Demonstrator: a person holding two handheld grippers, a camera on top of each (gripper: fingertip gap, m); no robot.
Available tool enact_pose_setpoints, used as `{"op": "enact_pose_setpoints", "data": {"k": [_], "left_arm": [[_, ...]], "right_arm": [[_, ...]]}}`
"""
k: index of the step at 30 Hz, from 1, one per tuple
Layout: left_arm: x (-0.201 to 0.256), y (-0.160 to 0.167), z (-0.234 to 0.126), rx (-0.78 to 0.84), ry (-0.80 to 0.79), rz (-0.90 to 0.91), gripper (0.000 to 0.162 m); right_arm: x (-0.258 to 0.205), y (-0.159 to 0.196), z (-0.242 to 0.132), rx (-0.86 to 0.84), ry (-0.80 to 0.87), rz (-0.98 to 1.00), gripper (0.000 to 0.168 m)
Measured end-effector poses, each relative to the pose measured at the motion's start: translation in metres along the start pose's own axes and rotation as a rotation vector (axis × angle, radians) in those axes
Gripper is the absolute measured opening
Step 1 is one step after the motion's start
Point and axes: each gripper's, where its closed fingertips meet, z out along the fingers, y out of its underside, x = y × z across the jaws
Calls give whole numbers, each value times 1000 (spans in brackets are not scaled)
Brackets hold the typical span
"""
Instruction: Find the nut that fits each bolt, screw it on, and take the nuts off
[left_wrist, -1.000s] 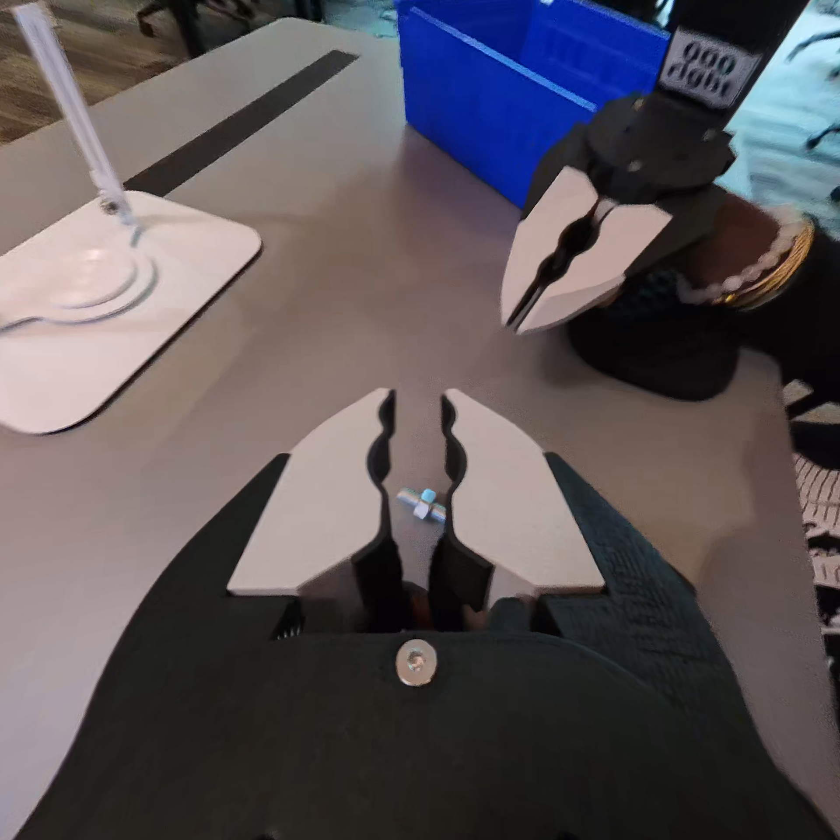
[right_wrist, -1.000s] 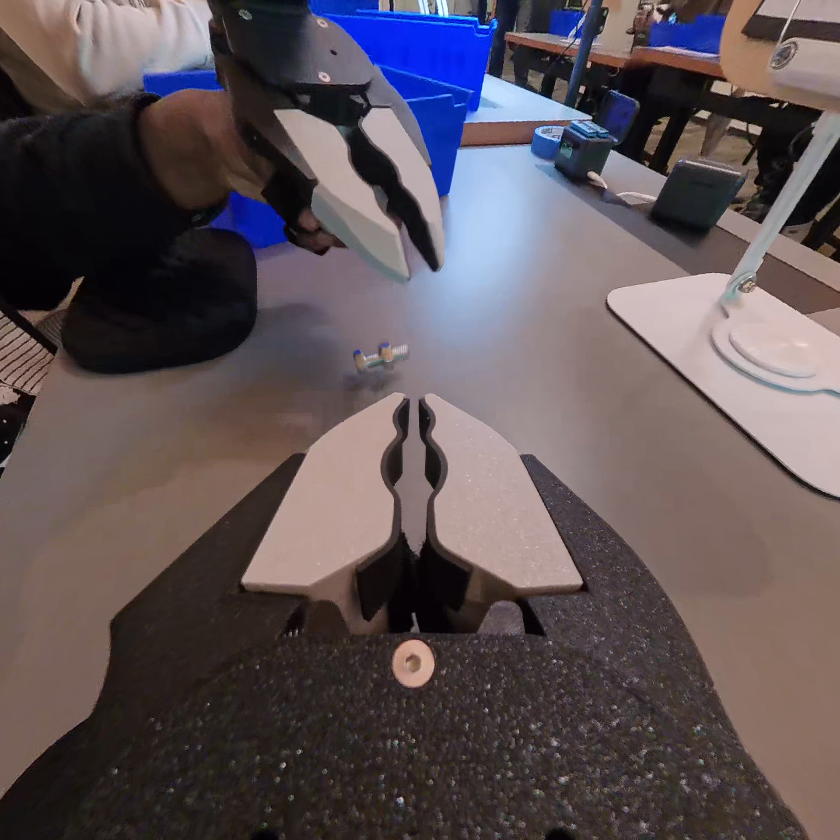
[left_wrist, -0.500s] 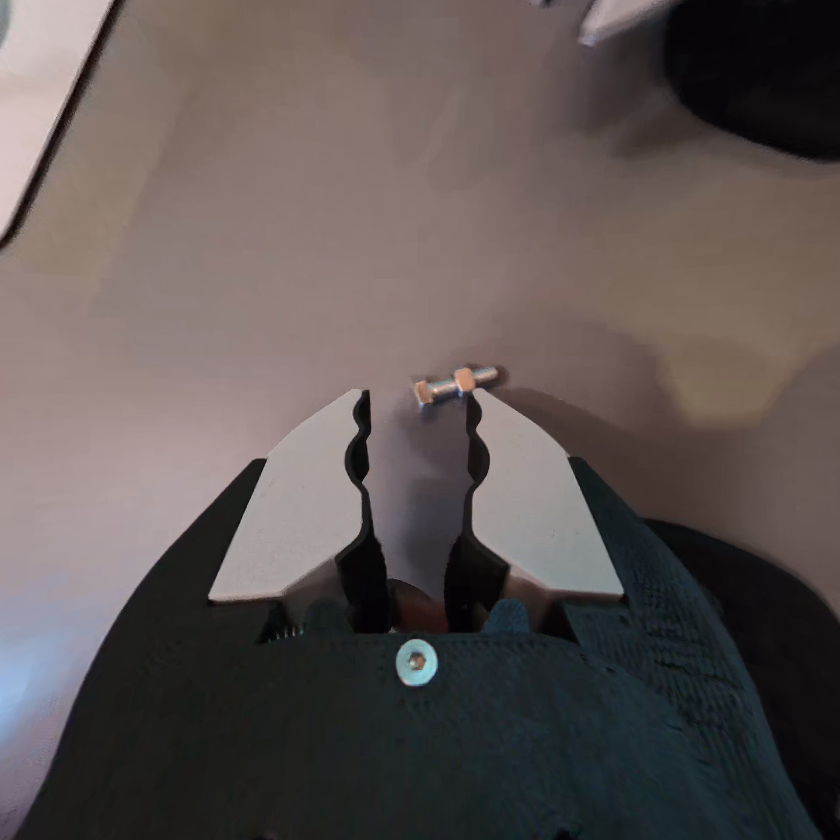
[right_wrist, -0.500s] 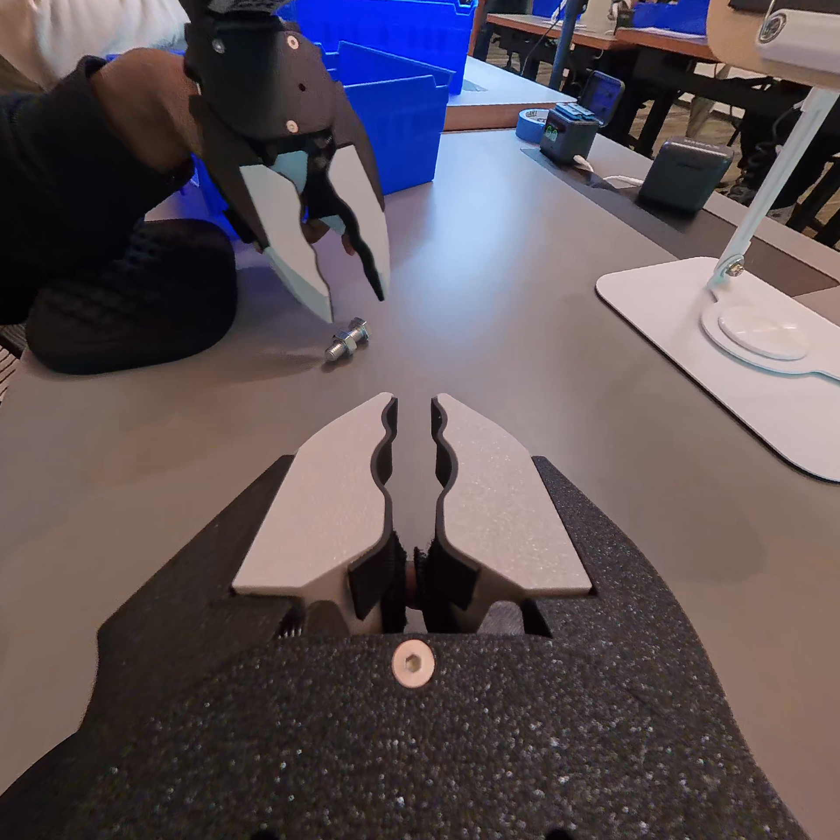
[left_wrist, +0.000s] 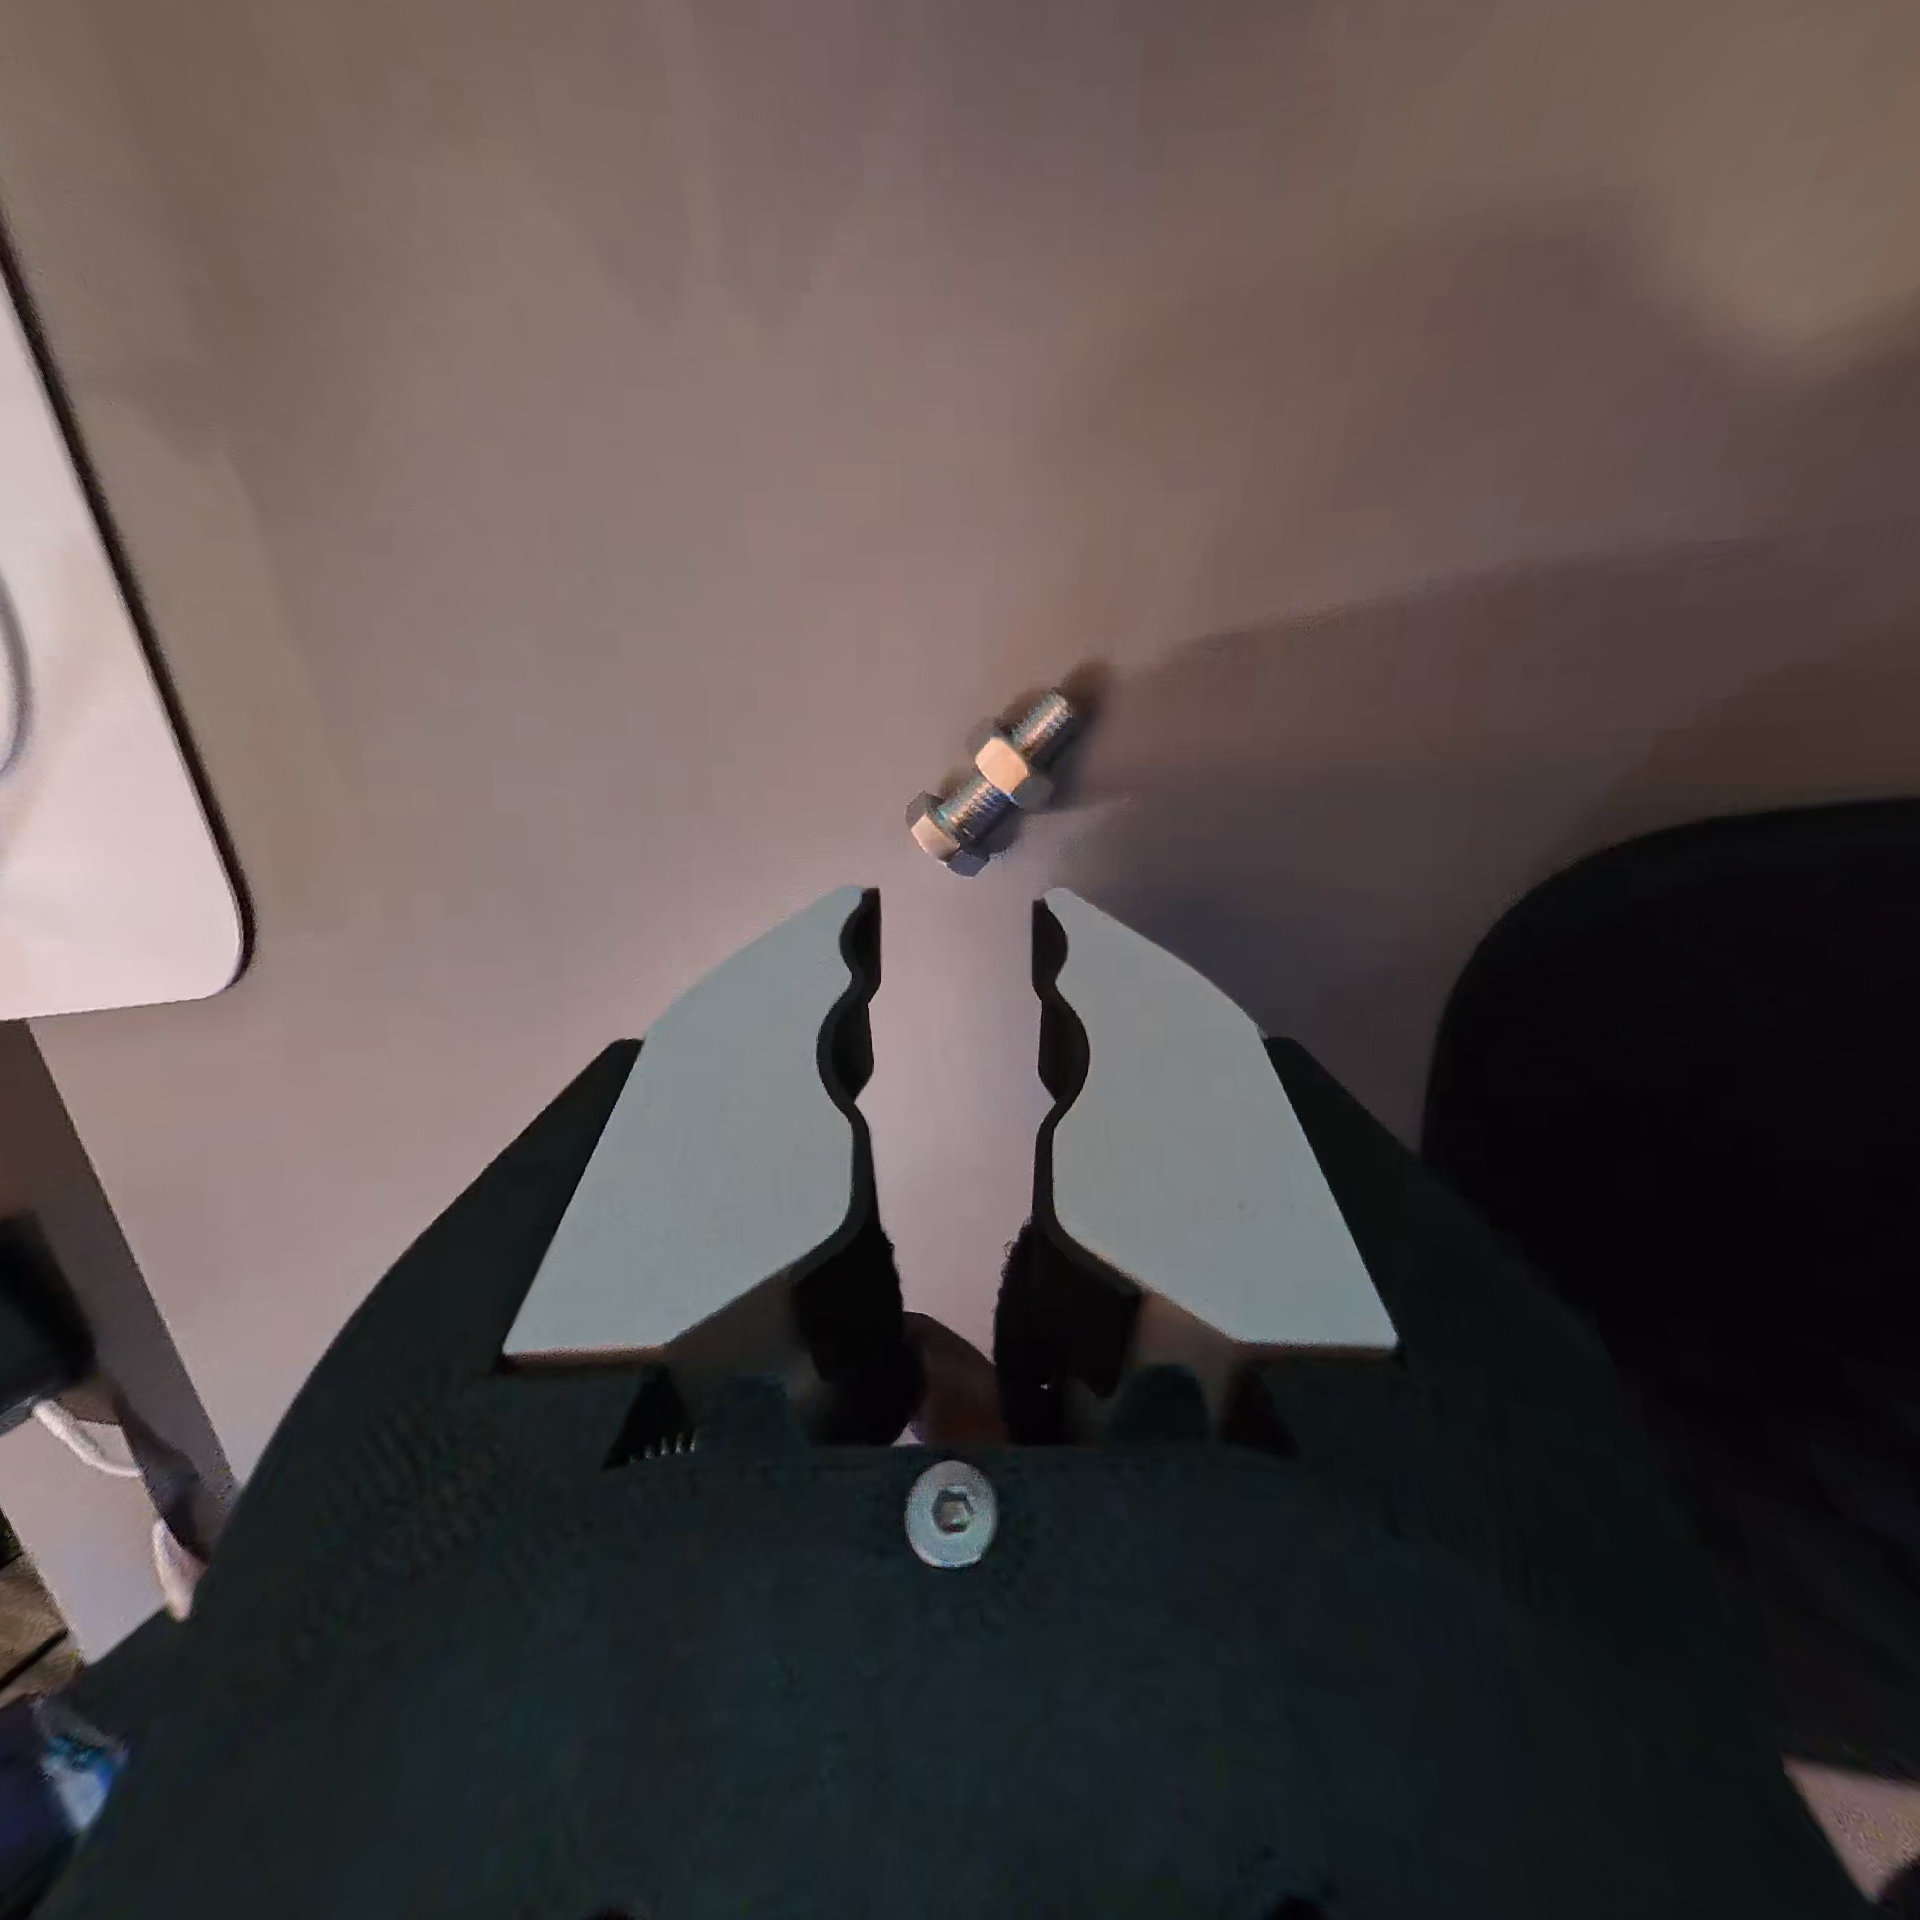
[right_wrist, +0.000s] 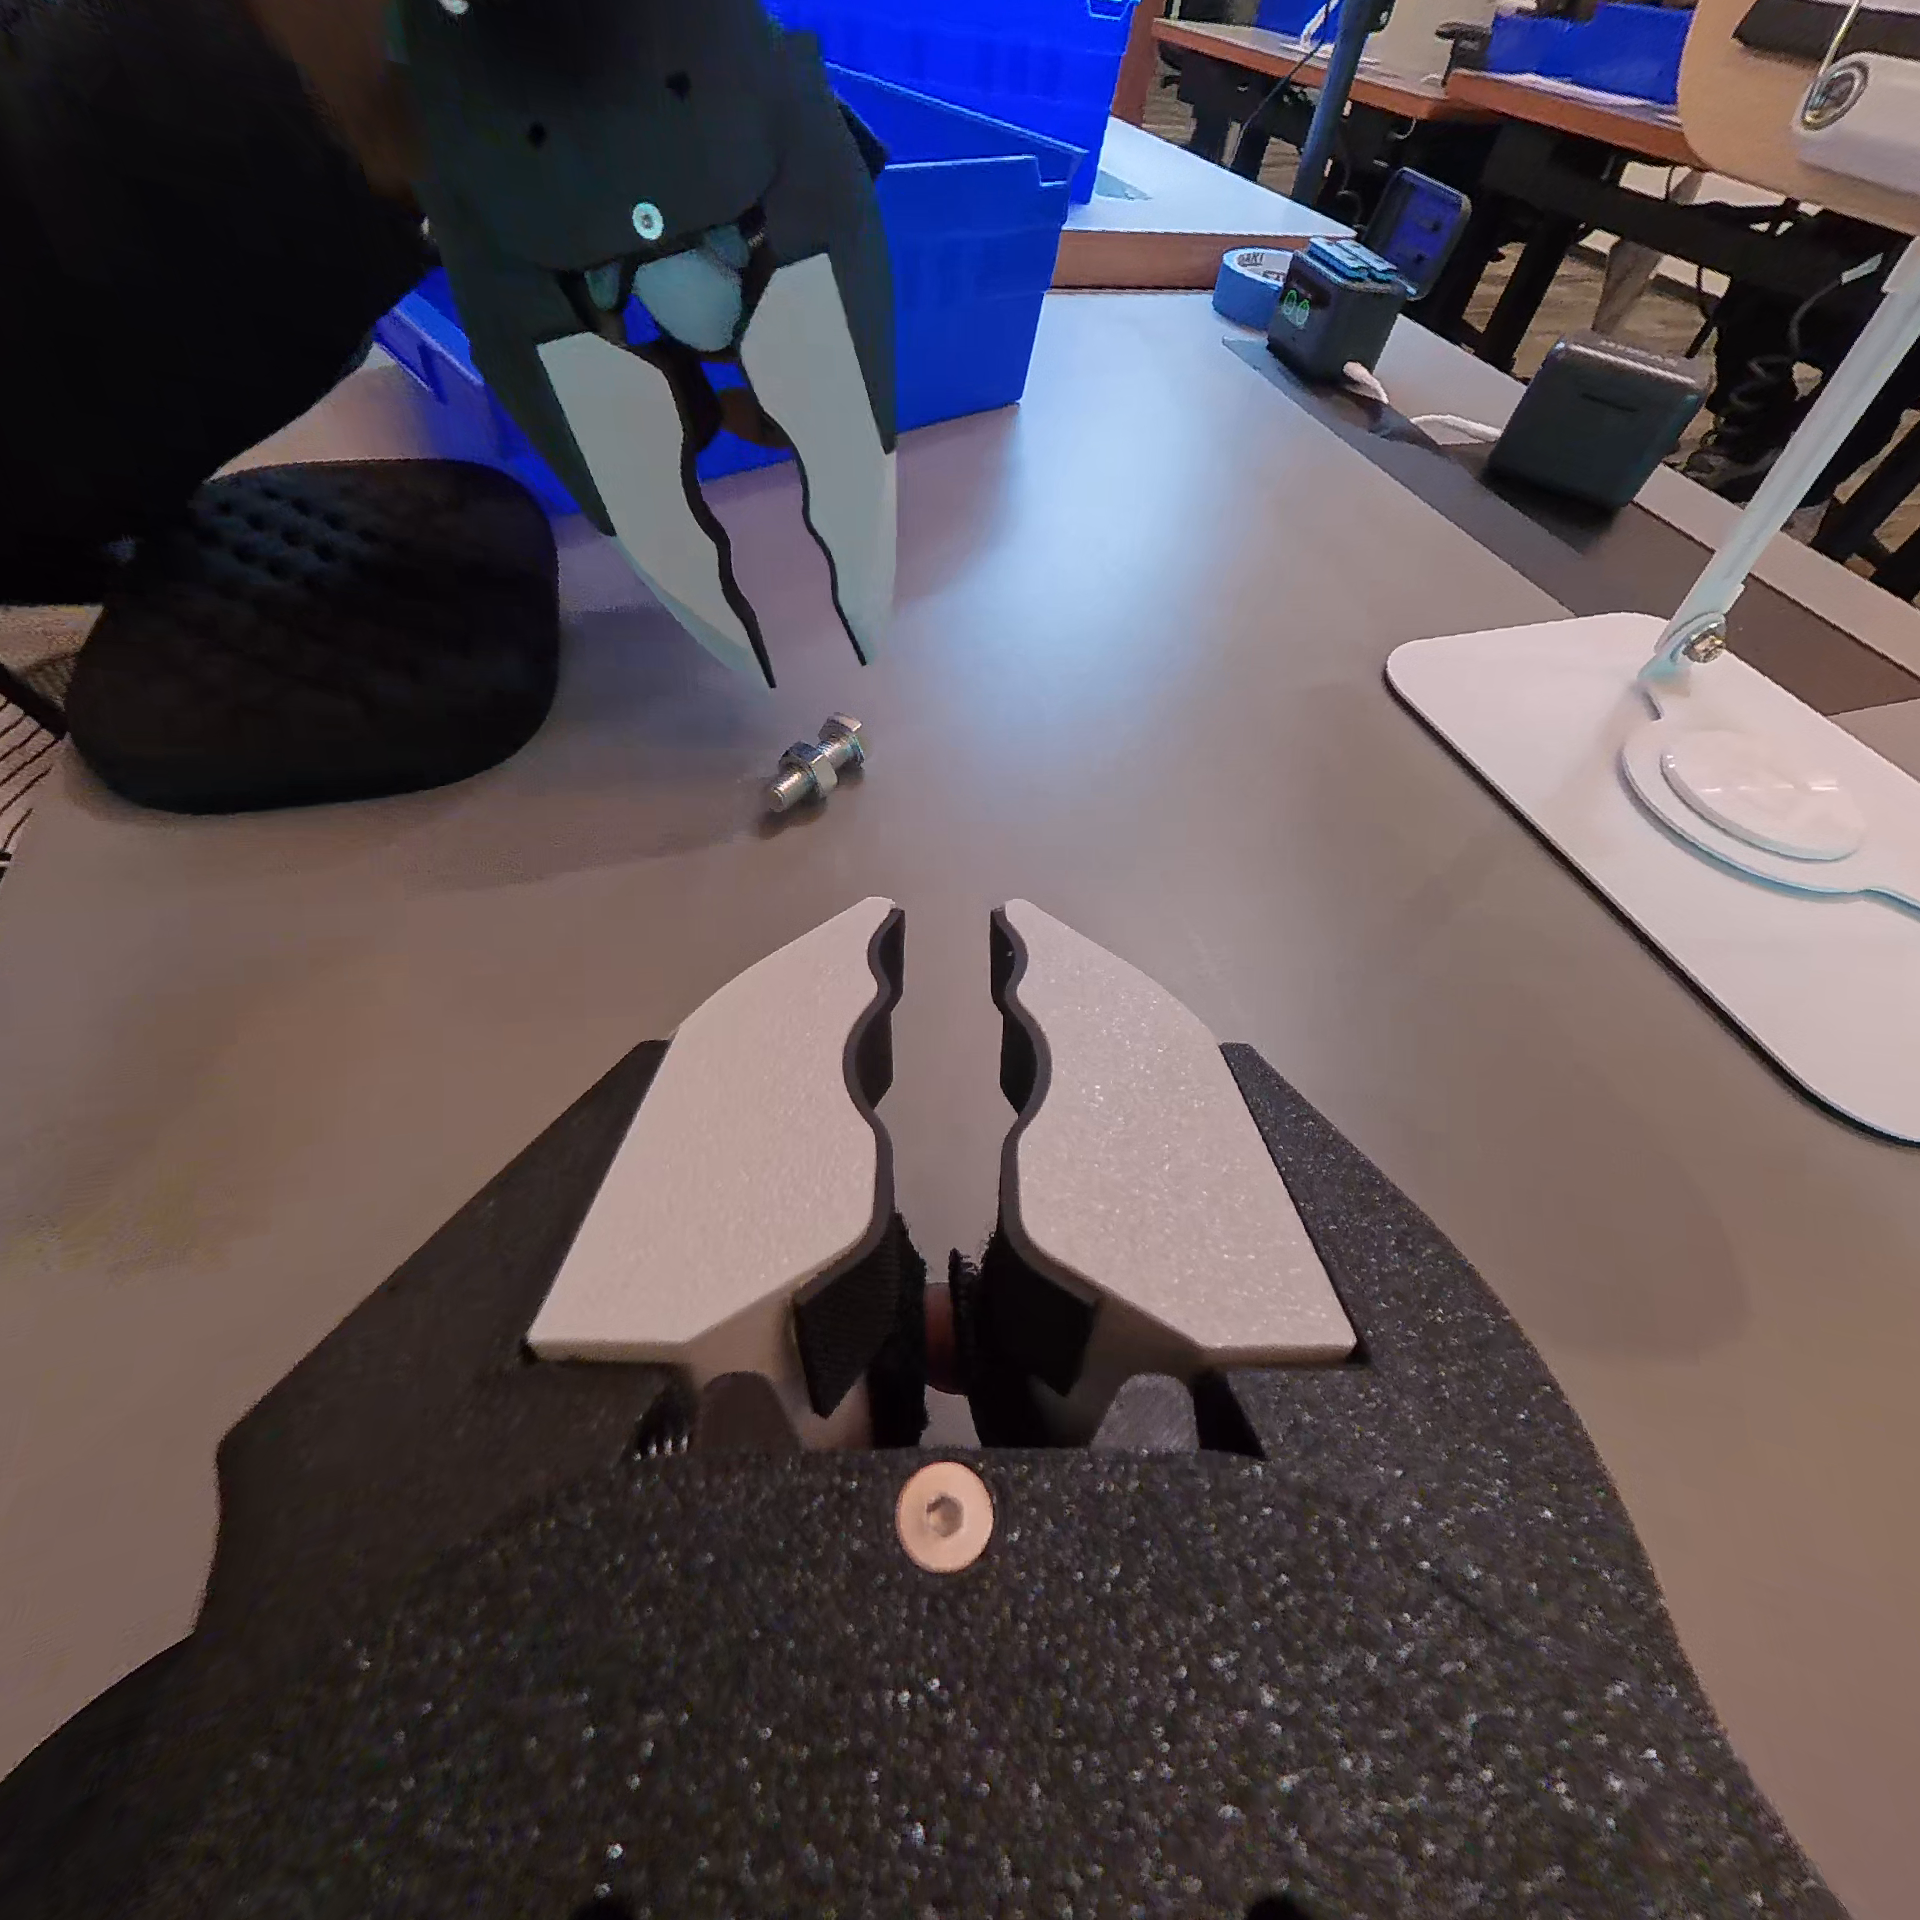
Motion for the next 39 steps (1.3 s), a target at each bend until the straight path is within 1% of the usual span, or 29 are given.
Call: {"op": "enact_pose_setpoints", "data": {"k": [2,6,9,12,14,19,22,24,26,29,31,33,35,37,38,39], "left_arm": [[-4,1,0,-52,18,51,28],[-7,-3,6,-94,61,178,27],[0,-5,11,-111,137,221,30],[2,2,15,-170,188,253,35],[3,0,18,-154,201,281,37],[3,-2,24,-146,232,323,37],[0,-4,27,-131,238,351,35],[0,-6,28,-105,242,368,30],[4,-4,27,-111,283,317,21],[10,3,24,-130,338,206,20],[10,2,24,-117,331,128,20],[3,-3,26,-73,253,14,20],[-6,-22,24,52,148,-141,20],[-20,-58,12,312,43,-330,18],[-23,-73,4,442,30,-426,18],[-21,-85,0,545,51,-502,18]], "right_arm": [[-1,-1,0,2,-1,-9,16],[-3,0,0,-4,-5,-23,17],[-4,0,0,-9,-9,-32,17],[-5,0,0,-12,-10,-38,17],[-5,0,0,-14,-12,-40,17],[-6,1,0,-18,-15,-43,17],[-6,1,0,-17,-14,-43,18],[-6,0,0,-15,-13,-43,18],[-6,0,0,-16,-13,-43,18],[-6,0,0,-15,-12,-45,18],[-6,0,0,-18,-12,-48,18],[-6,0,0,-16,-12,-50,18],[-5,-2,-1,-5,-9,-39,18],[-4,-7,-3,21,-8,-6,18],[-4,-12,-4,51,-14,28,19],[-3,-19,-6,95,-25,75,21]]}}
